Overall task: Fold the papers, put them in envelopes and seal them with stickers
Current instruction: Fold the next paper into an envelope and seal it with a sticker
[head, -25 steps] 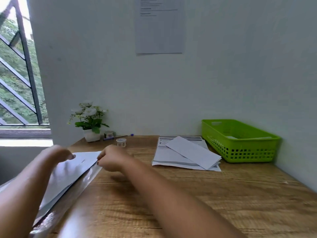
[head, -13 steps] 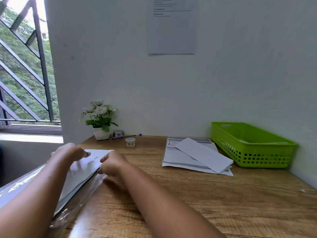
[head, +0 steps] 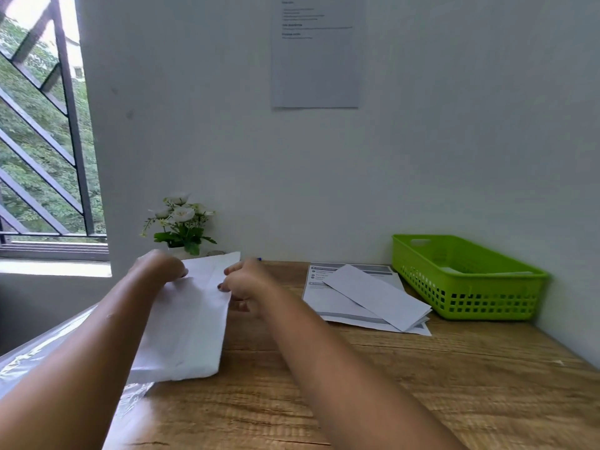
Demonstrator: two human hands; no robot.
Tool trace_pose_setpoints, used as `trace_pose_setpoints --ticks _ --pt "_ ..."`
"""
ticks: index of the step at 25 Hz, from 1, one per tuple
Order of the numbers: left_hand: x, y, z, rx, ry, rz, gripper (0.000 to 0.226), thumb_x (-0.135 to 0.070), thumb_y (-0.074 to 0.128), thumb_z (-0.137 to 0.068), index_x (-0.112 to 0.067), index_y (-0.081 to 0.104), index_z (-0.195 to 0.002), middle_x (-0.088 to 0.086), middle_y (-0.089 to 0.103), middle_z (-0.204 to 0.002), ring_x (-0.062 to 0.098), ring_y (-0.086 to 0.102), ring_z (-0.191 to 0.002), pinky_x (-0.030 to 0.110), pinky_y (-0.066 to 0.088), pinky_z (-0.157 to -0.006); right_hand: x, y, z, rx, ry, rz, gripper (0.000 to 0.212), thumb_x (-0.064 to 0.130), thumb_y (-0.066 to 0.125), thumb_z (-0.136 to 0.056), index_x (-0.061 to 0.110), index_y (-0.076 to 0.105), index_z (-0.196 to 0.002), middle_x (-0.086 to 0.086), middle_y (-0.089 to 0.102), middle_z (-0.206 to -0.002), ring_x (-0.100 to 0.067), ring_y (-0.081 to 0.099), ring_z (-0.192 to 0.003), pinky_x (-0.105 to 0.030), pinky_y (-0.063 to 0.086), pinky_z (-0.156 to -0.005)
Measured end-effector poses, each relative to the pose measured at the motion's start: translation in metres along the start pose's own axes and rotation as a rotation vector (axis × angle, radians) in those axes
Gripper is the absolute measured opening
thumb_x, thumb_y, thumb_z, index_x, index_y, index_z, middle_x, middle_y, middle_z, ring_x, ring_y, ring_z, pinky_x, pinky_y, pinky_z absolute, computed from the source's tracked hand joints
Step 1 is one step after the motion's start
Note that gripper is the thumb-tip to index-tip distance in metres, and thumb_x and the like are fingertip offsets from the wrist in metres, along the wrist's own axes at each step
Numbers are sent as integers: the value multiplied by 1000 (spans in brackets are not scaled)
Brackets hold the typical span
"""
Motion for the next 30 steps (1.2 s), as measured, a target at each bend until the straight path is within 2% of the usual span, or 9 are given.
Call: trace_pose_setpoints --ticks 2,5,8,12,15,18,22,24,30 --pt "-28 4 13 52 59 110 46 -18 65 -86 8 52 -122 25 57 -122 39 55 -113 42 46 -93 2 -27 -2 -49 4 -43 34 -5 57 -85 -1 57 -119 -19 58 -124 -33 58 -111 -45 51 -94" --pt "-71 14 40 111 141 181 47 -17 62 -89 10 48 -125 25 54 -127 39 53 -116 42 44 -94 1 -76 -3 -134 -1 -54 33 -6 58 -84 -5 57 -117 -21 60 -122 -34 59 -111 -48 49 -96" --pt "-108 38 62 231 151 255 51 -23 59 -91 8 42 -128 23 54 -121 35 58 -99 42 45 -88 -7 -124 3 -210 21 -69 35 -8 58 -84 -7 55 -119 -23 59 -122 -37 59 -112 -49 48 -97" --pt "-146 74 82 358 177 458 52 -20 63 -89 4 41 -130 23 53 -120 28 55 -77 38 48 -80 -25 -176 10 -294 40 -39 40 -6 58 -83 -4 55 -123 -23 57 -128 -35 55 -119 -40 47 -97" --pt "-167 100 96 455 191 537 53 -16 63 -89 3 39 -133 21 50 -127 30 55 -92 39 50 -89 -42 -204 14 -336 64 -54 41 -6 57 -83 -3 54 -124 -23 55 -130 -35 54 -121 -39 47 -95" --pt "-185 119 109 508 246 556 52 -10 61 -90 -3 41 -137 17 48 -127 28 51 -100 36 47 -87 -56 -222 17 -361 95 -40 41 -6 56 -84 -3 53 -124 -22 55 -131 -35 53 -121 -38 47 -95" --pt "-202 139 111 561 309 597 63 2 58 -88 -12 34 -144 17 42 -141 33 46 -122 38 45 -94 -72 -240 15 -383 125 -6 41 -5 57 -83 -1 54 -124 -21 56 -130 -34 55 -120 -38 48 -94" --pt "-205 150 110 589 303 645 65 6 57 -86 -14 34 -144 16 41 -142 33 46 -124 38 46 -95 -81 -245 14 -391 144 15 40 -4 58 -83 -1 55 -123 -22 57 -128 -35 55 -119 -39 48 -94" --pt "-204 176 112 694 260 677 68 11 54 -87 -21 35 -144 16 43 -137 29 50 -115 30 51 -80 -100 -251 11 -392 152 71 41 -2 60 -83 -2 54 -123 -22 57 -128 -35 55 -118 -37 48 -94"
Point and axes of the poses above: each hand's wrist, its own z-axis away from the middle knuckle, its own y-axis out of the palm, x = y × z, the point moved 7 cm from there along -z, towards the middle knuckle
